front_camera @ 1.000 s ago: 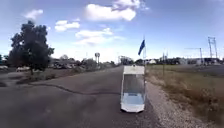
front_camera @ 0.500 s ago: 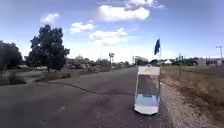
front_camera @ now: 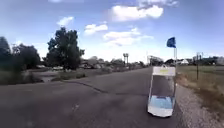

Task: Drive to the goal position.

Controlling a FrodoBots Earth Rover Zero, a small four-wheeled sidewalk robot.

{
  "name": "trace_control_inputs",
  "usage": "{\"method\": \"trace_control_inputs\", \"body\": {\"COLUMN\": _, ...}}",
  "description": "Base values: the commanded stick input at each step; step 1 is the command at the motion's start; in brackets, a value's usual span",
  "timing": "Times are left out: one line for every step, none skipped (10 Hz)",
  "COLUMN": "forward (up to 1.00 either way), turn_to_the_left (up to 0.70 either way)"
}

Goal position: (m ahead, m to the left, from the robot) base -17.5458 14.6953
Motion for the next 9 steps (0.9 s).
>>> {"method": "trace_control_inputs", "body": {"forward": 0.00, "turn_to_the_left": 0.70}}
{"method": "trace_control_inputs", "body": {"forward": 0.00, "turn_to_the_left": 0.70}}
{"method": "trace_control_inputs", "body": {"forward": 0.00, "turn_to_the_left": 0.70}}
{"method": "trace_control_inputs", "body": {"forward": 0.00, "turn_to_the_left": 0.70}}
{"method": "trace_control_inputs", "body": {"forward": 0.00, "turn_to_the_left": 0.70}}
{"method": "trace_control_inputs", "body": {"forward": 0.00, "turn_to_the_left": 0.70}}
{"method": "trace_control_inputs", "body": {"forward": 0.00, "turn_to_the_left": 0.70}}
{"method": "trace_control_inputs", "body": {"forward": 0.00, "turn_to_the_left": 0.35}}
{"method": "trace_control_inputs", "body": {"forward": 0.00, "turn_to_the_left": 0.00}}
